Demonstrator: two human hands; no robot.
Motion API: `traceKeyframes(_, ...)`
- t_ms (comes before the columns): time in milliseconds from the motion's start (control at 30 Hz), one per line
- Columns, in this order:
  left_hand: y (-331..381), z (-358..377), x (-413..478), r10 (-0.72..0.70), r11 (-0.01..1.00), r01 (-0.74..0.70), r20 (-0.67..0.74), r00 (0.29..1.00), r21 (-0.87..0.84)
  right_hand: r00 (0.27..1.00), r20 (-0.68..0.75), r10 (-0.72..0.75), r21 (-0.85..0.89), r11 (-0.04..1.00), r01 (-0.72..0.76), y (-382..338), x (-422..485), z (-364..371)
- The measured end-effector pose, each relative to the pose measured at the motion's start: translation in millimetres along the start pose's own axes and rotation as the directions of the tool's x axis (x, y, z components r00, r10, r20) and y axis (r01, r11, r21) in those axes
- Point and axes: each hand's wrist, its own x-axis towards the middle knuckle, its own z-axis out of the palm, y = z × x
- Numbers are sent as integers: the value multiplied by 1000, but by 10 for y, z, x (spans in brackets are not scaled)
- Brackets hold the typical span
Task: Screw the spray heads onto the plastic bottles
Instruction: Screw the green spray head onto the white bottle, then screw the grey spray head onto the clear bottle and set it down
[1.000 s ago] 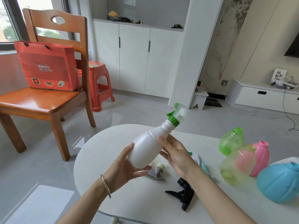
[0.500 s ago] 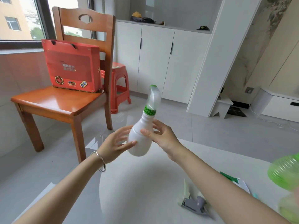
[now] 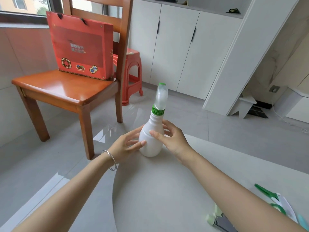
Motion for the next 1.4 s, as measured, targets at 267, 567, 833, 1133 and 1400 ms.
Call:
traceKeyframes(267, -36, -4, 29, 2, 999, -2, 2, 1000, 32, 998, -70, -4, -18, 1000, 3, 36, 8, 49)
traceKeyframes(567, 82, -12, -403, -72, 987, 106, -254, 965, 123, 992, -122, 34, 14, 999, -32, -149, -257, -30)
traceKeyframes(833, 648, 443, -874, 20, 980, 28, -240, 971, 197, 983, -179, -32, 1, 999, 33, -479, -1023, -760)
traceKeyframes(1133, 1346, 1503, -708, 138, 966, -119, -68, 988, 229, 920, -337, -199, -181, 973, 144, -600, -2147, -2137)
traceKeyframes(1400, 1576, 2709, -435, 140, 973, -154, 91, 986, 170, 802, -547, -242, -209, 967, 149, -293, -2895, -3088)
